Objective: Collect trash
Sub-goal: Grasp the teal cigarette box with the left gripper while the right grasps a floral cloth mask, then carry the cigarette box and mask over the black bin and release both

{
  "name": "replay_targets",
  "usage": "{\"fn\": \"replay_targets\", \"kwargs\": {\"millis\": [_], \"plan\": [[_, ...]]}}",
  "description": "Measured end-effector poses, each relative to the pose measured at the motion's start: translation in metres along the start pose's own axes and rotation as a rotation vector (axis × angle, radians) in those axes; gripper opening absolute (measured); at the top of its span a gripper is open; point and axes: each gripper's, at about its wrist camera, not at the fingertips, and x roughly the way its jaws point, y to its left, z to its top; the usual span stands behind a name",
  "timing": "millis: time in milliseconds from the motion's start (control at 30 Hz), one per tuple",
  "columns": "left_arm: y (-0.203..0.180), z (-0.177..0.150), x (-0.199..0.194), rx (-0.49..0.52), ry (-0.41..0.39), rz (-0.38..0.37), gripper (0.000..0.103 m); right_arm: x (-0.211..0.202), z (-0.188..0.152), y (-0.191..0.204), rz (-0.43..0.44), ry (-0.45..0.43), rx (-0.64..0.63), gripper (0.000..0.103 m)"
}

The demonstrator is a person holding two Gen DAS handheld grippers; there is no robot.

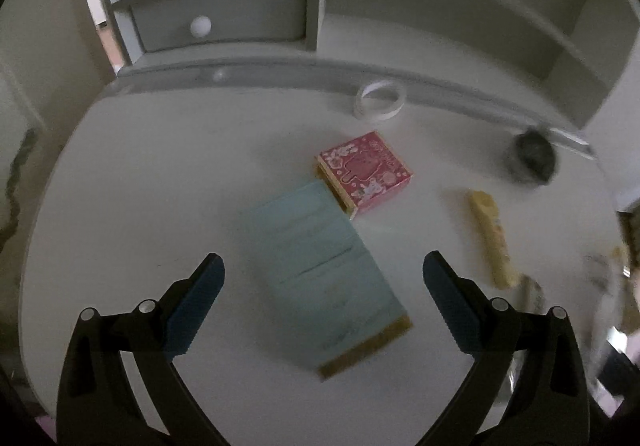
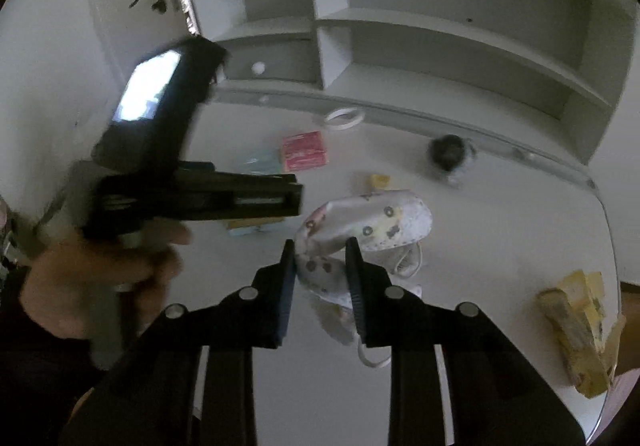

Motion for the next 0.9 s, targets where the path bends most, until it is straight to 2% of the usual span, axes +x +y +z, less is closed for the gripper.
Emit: {"fn": "replay_targets", "kwargs": {"millis": [67,133,333,400,433,533,633,733,900], "plan": [[-0.003,-0.003,0.009,-0.011,0.022,0.017,0.096,-0.002,-0.004,-0.007,0.009,0.001,0.006,0.025],[-0.002,-0.008,0.011,0.013,0.011,0.075,0.096,-0.004,-0.007,-0.01,0.018,0.001,0.003,0.025],[0.022,-0.018,0.004,0.027,-0.005,0.052,0.094,-0.008,-0.009,-0.024,0.038,-0.011,0.016,0.025],[0.022,-0.019,-0.002,0.059,-0.037,0.038,0.075,-0.011,-0.008,-0.027,0.038,-0.019,0.018,0.025],[0.021,-0.019,-0.004,0.069,-0.045,0.034,0.06,-0.016,-0.009,-0.028,0.038,-0.025,0.022,0.025],[0.018,-0.019,-0.012,0.074,-0.027,-0.039,0.057,-0.033,-0.008,-0.038,0.017,-0.058,0.035,0.025],[0.008,-0.022,-0.035,0.097,-0.062,-0.082,0.057,-0.066,-0.01,-0.057,-0.033,-0.112,0.056,0.025],[-0.025,-0.028,-0.066,0.163,-0.111,-0.155,0.057,-0.106,-0.022,-0.086,-0.11,-0.172,0.109,0.025],[-0.107,-0.049,-0.12,0.306,-0.189,-0.324,0.057,-0.171,-0.072,-0.147,-0.248,-0.231,0.267,0.025]]}}
